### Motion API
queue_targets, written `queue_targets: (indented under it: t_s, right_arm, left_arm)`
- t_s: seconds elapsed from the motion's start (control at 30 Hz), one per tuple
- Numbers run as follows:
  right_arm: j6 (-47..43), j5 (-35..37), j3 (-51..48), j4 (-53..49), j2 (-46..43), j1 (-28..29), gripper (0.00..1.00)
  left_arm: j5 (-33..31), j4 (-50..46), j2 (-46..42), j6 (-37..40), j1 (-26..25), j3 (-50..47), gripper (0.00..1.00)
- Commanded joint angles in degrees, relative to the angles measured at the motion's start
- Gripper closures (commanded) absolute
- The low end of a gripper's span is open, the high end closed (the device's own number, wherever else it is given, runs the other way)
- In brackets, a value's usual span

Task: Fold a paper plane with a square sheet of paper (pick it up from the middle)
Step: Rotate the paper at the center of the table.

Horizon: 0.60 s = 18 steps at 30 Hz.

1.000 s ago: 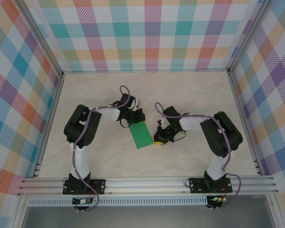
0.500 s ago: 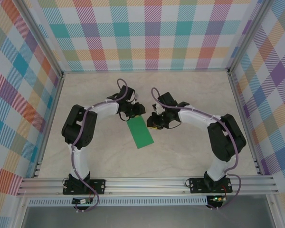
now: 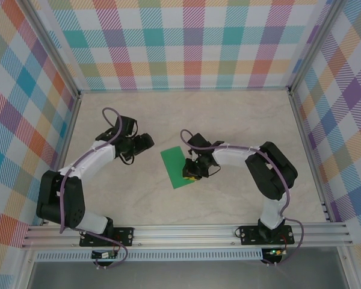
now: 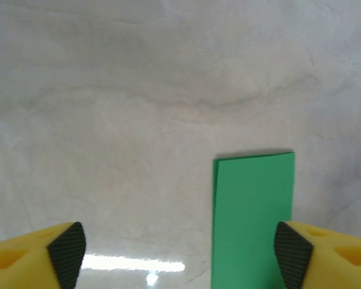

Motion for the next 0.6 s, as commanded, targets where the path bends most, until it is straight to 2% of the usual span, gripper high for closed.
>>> queue_targets:
  t_s: [0.0,0.07,0.17,0.23,0.3,0.4,0.57]
  right_arm:
    - [7.5,2.7,-3.2,-1.1,0.1,2.9,0.79]
    - [11.3,2.1,-4.5,1.2,0.1,4.6,0.79]
    - [12.1,-0.2,-3.0,1.8,-0.2,6.6,0.79]
    - [9.0,1.7,0.3,-1.7,-2.1,6.0,0.77]
    - [4.5,3.5,5.6,-5.3,-3.1,4.6,0.72]
    - [0.5,2.8,12.2,-8.0,-0.2,2.5,0.71]
    - [-1.4,1.4,16.5,-6.3,5.1,-0.8,0.7]
  left_arm:
    - [-2.3,-3.3,-4.6,0.3,0.3,-2.5,0.08]
    - [-2.1,-3.5,-6.5,0.0,0.4,-4.1,0.0]
    - [0.2,-2.6,-8.5,-0.1,0.9,-7.1,0.0]
    - [3.9,-0.6,-9.5,-0.3,1.0,-9.3,0.0]
    - [10.5,1.9,-9.7,-0.2,1.0,-11.1,0.0]
    - [18.5,4.8,-9.0,-0.1,1.0,-12.6,0.0]
    - [24.3,8.6,-9.4,-3.0,0.5,-16.1,0.0]
